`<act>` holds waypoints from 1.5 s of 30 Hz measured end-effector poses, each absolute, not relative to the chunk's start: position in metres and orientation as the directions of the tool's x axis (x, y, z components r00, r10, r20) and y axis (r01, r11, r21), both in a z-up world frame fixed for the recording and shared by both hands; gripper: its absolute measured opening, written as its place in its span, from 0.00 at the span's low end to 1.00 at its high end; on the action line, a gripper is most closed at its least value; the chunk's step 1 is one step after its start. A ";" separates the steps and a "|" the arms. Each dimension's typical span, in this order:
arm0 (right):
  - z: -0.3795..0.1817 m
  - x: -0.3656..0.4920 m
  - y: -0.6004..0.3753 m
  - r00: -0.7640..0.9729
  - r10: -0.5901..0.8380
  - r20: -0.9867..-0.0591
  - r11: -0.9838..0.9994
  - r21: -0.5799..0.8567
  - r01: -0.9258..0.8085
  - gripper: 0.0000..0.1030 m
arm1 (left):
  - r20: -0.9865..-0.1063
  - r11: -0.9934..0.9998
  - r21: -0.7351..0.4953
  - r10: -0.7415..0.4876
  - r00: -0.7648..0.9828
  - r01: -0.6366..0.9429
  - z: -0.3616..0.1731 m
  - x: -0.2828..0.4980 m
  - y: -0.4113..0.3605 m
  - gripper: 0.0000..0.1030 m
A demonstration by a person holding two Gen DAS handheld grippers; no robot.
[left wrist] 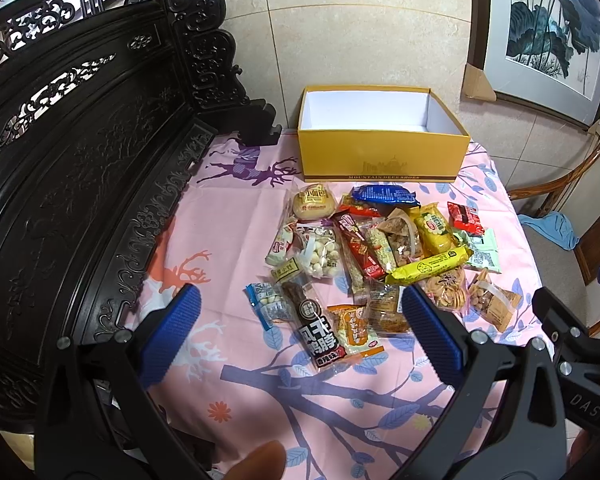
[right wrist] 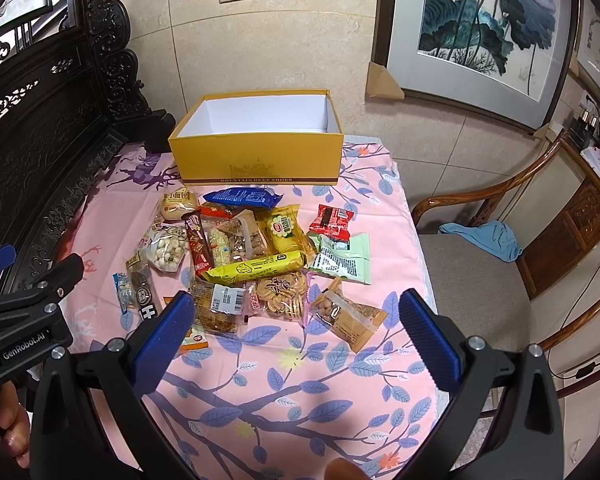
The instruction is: Organize snacks
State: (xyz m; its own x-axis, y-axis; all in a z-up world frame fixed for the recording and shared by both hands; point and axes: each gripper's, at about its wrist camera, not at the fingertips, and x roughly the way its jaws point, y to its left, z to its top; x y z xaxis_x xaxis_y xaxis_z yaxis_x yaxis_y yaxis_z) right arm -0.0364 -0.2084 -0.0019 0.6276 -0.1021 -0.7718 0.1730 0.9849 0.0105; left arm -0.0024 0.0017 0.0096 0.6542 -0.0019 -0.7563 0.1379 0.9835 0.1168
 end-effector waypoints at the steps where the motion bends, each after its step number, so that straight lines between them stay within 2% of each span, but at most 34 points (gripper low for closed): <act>1: -0.002 -0.036 -0.208 0.628 -0.103 -0.772 0.985 0.009 0.172 0.99 | -0.757 0.983 0.116 -0.003 0.654 0.139 0.010 -0.002 0.002 0.98; 36: -0.004 -0.032 -0.208 0.630 -0.095 -0.771 0.986 0.013 0.166 0.99 | -0.753 0.984 0.109 -0.009 0.658 0.138 0.001 0.002 -0.002 0.98; 45: -0.010 -0.028 -0.210 0.632 -0.069 -0.772 0.988 0.036 0.151 0.99 | -0.779 0.991 0.055 -0.034 0.626 0.122 -0.009 0.008 0.008 0.98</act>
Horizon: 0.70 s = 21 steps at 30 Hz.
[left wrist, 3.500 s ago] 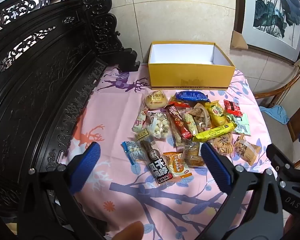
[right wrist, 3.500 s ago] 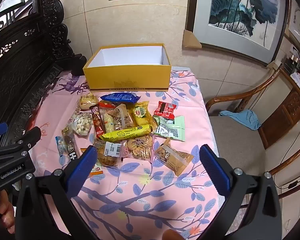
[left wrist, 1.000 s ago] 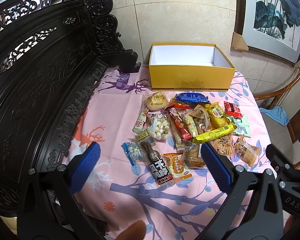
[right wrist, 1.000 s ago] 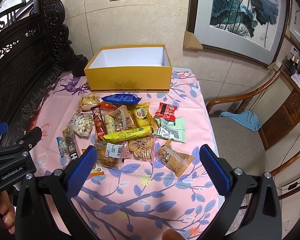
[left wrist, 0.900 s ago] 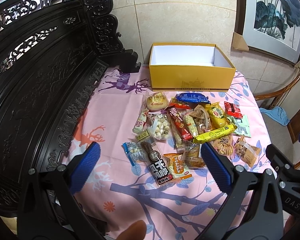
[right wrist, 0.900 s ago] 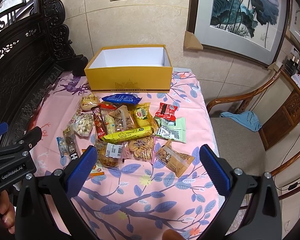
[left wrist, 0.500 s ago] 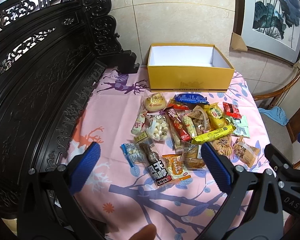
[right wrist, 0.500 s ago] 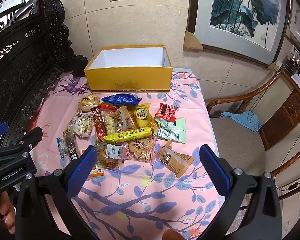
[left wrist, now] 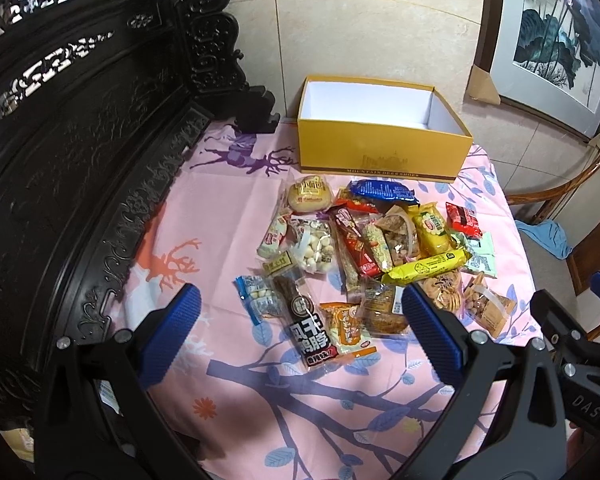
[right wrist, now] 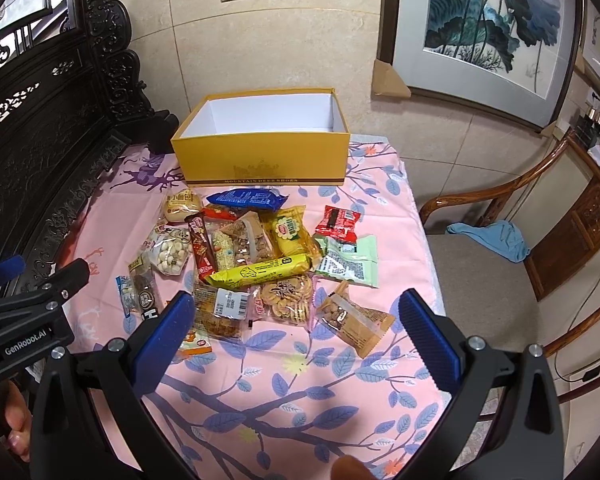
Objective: Organize snacks
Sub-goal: 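Grasp the white-bean snack bag with left tool while right tool grasps yellow stick snack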
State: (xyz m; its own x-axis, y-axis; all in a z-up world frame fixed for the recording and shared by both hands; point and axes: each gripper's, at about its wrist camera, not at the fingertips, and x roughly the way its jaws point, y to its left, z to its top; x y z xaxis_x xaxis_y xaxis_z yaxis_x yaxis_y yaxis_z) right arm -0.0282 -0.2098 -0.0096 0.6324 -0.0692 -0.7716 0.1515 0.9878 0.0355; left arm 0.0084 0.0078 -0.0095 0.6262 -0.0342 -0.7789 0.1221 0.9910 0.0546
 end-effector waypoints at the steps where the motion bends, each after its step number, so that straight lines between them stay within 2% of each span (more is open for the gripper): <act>1: -0.011 -0.028 -0.209 0.633 -0.071 -0.771 0.988 0.032 0.150 0.99 | -0.778 0.991 0.055 -0.034 0.627 0.122 -0.011 0.009 0.008 0.98; 5: -0.021 -0.021 -0.205 0.629 -0.071 -0.774 0.992 0.013 0.127 0.99 | -0.790 0.989 0.034 -0.059 0.610 0.141 -0.022 0.012 0.011 0.98; 11: -0.053 0.001 -0.203 0.588 -0.008 -0.809 0.995 0.052 0.084 0.99 | -0.788 0.984 0.076 -0.040 0.615 0.162 -0.035 0.020 0.015 0.98; 21: -0.115 0.062 -0.206 0.477 0.190 -0.858 0.937 0.303 0.171 0.99 | -0.803 0.986 0.067 -0.039 0.594 0.155 -0.050 0.048 0.028 0.98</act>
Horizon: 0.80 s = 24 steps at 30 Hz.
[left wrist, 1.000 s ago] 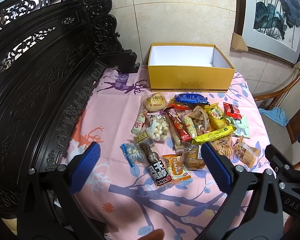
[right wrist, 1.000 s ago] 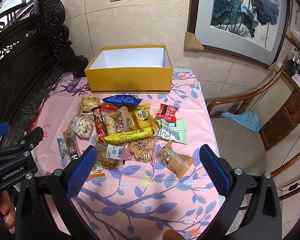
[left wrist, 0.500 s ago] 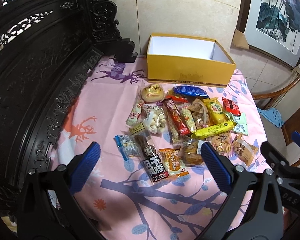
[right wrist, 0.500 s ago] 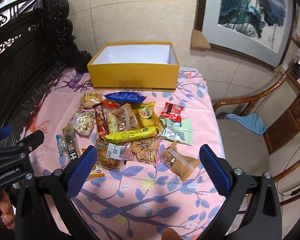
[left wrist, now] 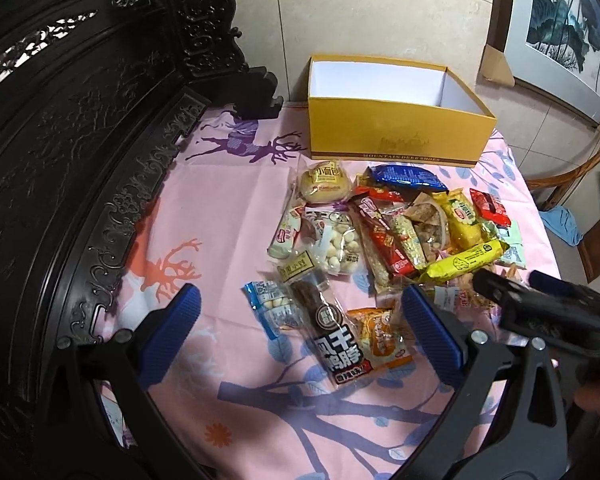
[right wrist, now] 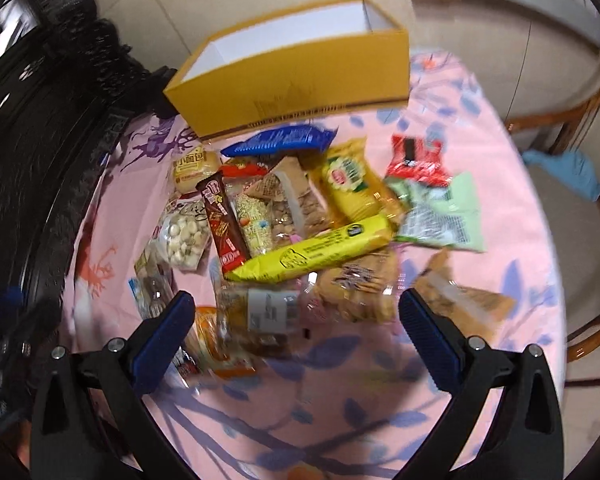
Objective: Organize snacks
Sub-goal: 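Grasp the white-bean snack bag with left tool while right tool grasps yellow stick snack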
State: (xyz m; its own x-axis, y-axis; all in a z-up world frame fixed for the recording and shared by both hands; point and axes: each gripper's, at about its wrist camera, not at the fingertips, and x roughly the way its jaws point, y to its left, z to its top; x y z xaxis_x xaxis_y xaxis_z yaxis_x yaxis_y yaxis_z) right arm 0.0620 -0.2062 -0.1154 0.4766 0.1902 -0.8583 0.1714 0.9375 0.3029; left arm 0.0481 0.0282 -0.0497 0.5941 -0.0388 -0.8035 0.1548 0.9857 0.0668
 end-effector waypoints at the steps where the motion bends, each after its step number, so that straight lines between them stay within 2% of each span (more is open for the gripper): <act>1: -0.123 0.070 -0.206 0.467 0.191 -0.863 0.932 0.309 0.189 0.97 | -0.804 0.985 0.068 -0.040 0.594 0.158 -0.052 0.050 0.029 0.98; 15: -0.166 0.108 -0.207 0.376 0.129 -0.918 0.912 0.258 0.319 0.80 | -0.797 0.973 0.107 -0.041 0.602 0.207 -0.083 0.073 0.019 0.98; 17: -0.164 0.114 -0.203 0.379 0.105 -0.920 0.924 0.231 0.306 0.69 | -0.802 0.972 0.105 -0.043 0.596 0.211 -0.088 0.077 0.020 0.98; 19: -0.163 0.119 -0.199 0.370 0.094 -0.924 0.933 0.212 0.292 0.51 | -0.805 0.972 0.104 -0.041 0.592 0.209 -0.092 0.080 0.021 0.98; 21: -0.164 0.122 -0.195 0.359 0.113 -0.927 0.932 0.224 0.285 0.40 | -0.811 0.974 0.099 -0.040 0.583 0.205 -0.097 0.083 0.023 0.98; 24: -0.165 0.125 -0.190 0.340 0.113 -0.934 0.936 0.215 0.279 0.35 | -0.818 0.976 0.085 -0.046 0.573 0.201 -0.101 0.087 0.028 0.98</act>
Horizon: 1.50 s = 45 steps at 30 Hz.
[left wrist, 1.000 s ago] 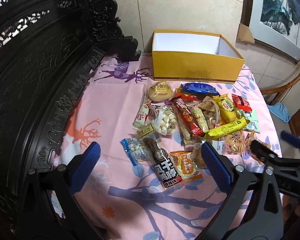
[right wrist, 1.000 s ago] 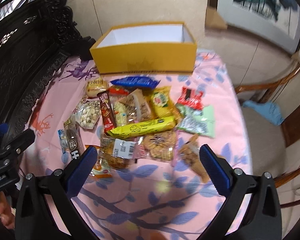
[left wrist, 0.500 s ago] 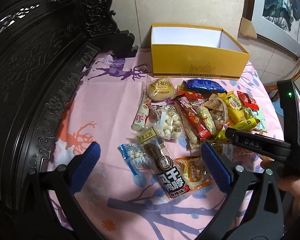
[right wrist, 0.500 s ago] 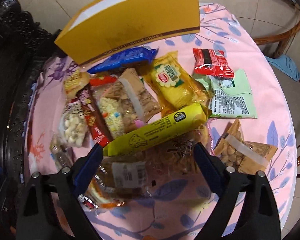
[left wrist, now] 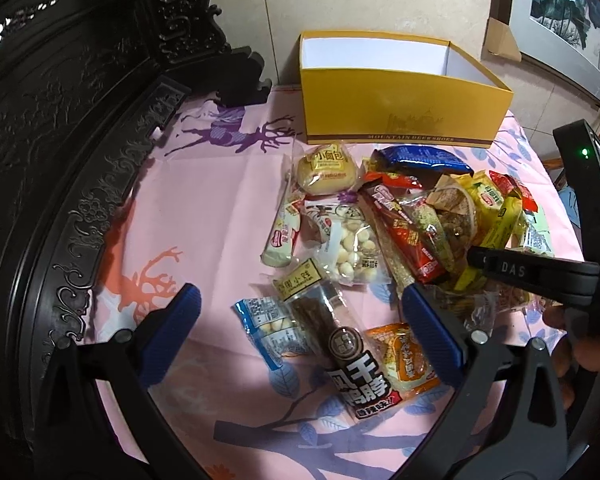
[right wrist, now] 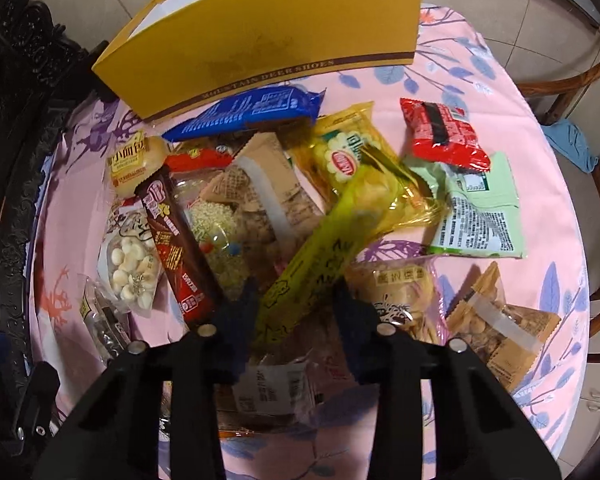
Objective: Organize snacks
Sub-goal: 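Grasp the white-bean snack bag with left tool while right tool grasps yellow stick snack, then carry both snacks into the yellow box and open both tools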
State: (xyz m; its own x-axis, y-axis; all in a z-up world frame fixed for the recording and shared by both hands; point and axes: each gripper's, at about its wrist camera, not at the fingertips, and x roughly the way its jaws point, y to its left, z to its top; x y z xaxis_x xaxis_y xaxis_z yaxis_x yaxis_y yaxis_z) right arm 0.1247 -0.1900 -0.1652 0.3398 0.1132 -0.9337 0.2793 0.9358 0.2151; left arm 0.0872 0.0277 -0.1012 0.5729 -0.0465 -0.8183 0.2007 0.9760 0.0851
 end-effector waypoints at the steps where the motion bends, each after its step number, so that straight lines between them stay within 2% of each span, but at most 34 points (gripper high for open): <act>1: -0.165 0.124 -0.189 0.339 0.112 -0.934 0.936 0.214 0.281 0.31 | -0.819 0.977 0.080 -0.050 0.572 0.200 -0.102 0.088 0.029 0.98; 5: -0.164 0.122 -0.188 0.348 0.165 -0.923 0.927 0.265 0.264 0.21 | -0.817 0.977 0.087 -0.040 0.575 0.192 -0.105 0.093 0.032 0.98; 9: -0.149 0.117 -0.187 0.393 0.177 -0.902 0.933 0.281 0.223 0.21 | -0.821 0.981 0.076 -0.039 0.570 0.177 -0.107 0.104 0.032 0.98; 15: -0.135 0.115 -0.197 0.436 0.196 -0.878 0.928 0.310 0.207 0.21 | -0.821 0.985 -0.002 -0.102 0.562 0.175 -0.105 0.131 0.024 0.98; 20: -0.132 0.113 -0.203 0.448 0.211 -0.869 0.927 0.323 0.191 0.21 | -0.840 0.977 -0.011 -0.124 0.529 0.211 -0.131 0.144 0.012 0.97; 22: -0.137 0.112 -0.206 0.442 0.229 -0.868 0.916 0.346 0.204 0.21 | -0.857 0.972 -0.031 -0.146 0.495 0.234 -0.144 0.154 0.003 0.86; 23: -0.138 0.112 -0.207 0.439 0.236 -0.867 0.911 0.355 0.210 0.21 | -0.867 0.967 -0.047 -0.163 0.471 0.248 -0.149 0.159 -0.001 0.73; 26: -0.140 0.113 -0.210 0.440 0.251 -0.862 0.903 0.372 0.214 0.21 | -0.895 0.961 -0.032 -0.150 0.420 0.274 -0.171 0.170 -0.012 0.61; 31: -0.142 0.118 -0.213 0.442 0.269 -0.856 0.895 0.392 0.215 0.20 | -0.911 0.958 -0.046 -0.155 0.381 0.282 -0.186 0.177 -0.013 0.56; 33: -0.143 0.119 -0.213 0.442 0.274 -0.854 0.893 0.396 0.212 0.20 | -0.909 0.958 -0.056 -0.165 0.382 0.281 -0.186 0.175 -0.011 0.45; 36: -0.143 0.119 -0.214 0.444 0.277 -0.852 0.892 0.400 0.210 0.20 | -0.907 0.960 -0.109 -0.203 0.370 0.258 -0.183 0.173 0.000 0.38; 40: -0.136 0.119 -0.217 0.462 0.270 -0.845 0.892 0.400 0.209 0.21 | -0.892 0.963 -0.147 -0.227 0.391 0.224 -0.166 0.168 0.016 0.36; 45: -0.122 0.119 -0.220 0.496 0.267 -0.826 0.893 0.406 0.195 0.21 | -0.839 0.956 -0.165 -0.266 0.474 0.245 -0.116 0.162 0.025 0.36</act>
State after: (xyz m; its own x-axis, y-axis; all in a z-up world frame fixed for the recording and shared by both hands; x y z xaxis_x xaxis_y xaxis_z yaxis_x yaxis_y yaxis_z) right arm 0.1192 -0.2198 -0.1220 0.4963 0.2674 -0.8259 0.1955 0.8925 0.4064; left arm 0.1616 0.0250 -0.1156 0.4741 -0.2659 -0.8393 0.2446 0.9556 -0.1646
